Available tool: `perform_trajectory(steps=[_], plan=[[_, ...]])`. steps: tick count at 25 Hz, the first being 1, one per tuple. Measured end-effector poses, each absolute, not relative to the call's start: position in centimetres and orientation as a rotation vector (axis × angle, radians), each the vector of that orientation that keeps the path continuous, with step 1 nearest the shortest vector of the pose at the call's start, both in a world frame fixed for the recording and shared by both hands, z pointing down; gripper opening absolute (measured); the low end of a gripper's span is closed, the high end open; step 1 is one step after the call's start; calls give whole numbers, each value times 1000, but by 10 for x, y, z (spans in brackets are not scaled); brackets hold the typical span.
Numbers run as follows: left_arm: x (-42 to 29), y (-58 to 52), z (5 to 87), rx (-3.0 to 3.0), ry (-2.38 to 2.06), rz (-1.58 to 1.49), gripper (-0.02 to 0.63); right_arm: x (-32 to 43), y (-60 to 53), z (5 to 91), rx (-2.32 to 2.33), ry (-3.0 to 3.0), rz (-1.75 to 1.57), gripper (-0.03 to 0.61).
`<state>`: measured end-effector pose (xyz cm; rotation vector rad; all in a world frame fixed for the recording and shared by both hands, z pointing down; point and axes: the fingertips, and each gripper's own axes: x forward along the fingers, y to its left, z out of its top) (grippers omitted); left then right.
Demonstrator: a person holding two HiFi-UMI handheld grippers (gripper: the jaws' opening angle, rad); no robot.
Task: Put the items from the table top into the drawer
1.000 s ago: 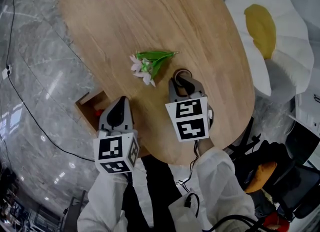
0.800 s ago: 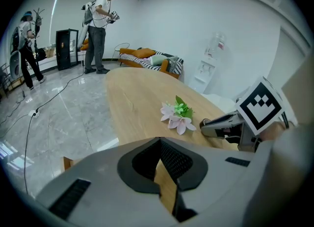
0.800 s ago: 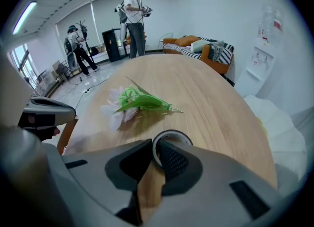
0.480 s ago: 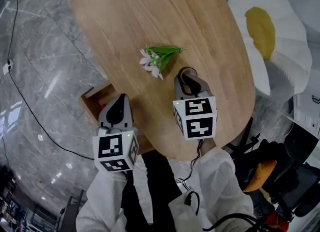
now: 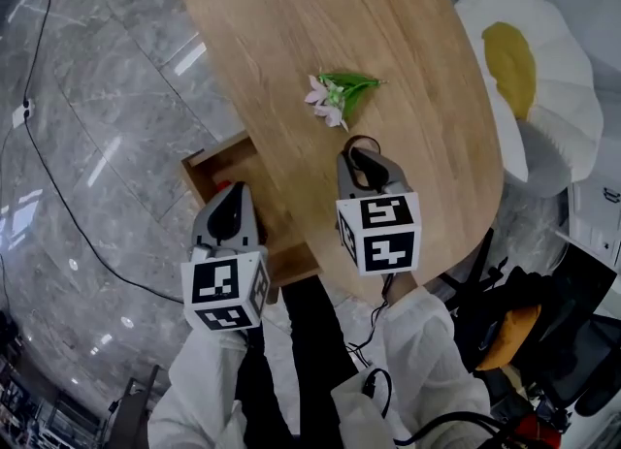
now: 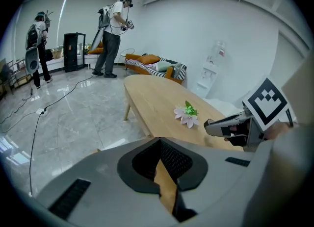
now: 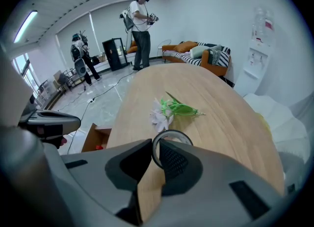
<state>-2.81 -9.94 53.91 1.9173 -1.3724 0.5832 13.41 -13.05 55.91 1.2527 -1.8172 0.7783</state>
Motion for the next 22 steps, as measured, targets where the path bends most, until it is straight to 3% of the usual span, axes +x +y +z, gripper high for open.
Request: perform_trajectory(steps=[22], plan=[[-143, -14, 534, 1754, -1524, 513, -5, -6, -82, 554, 1057, -1935, 725, 101]])
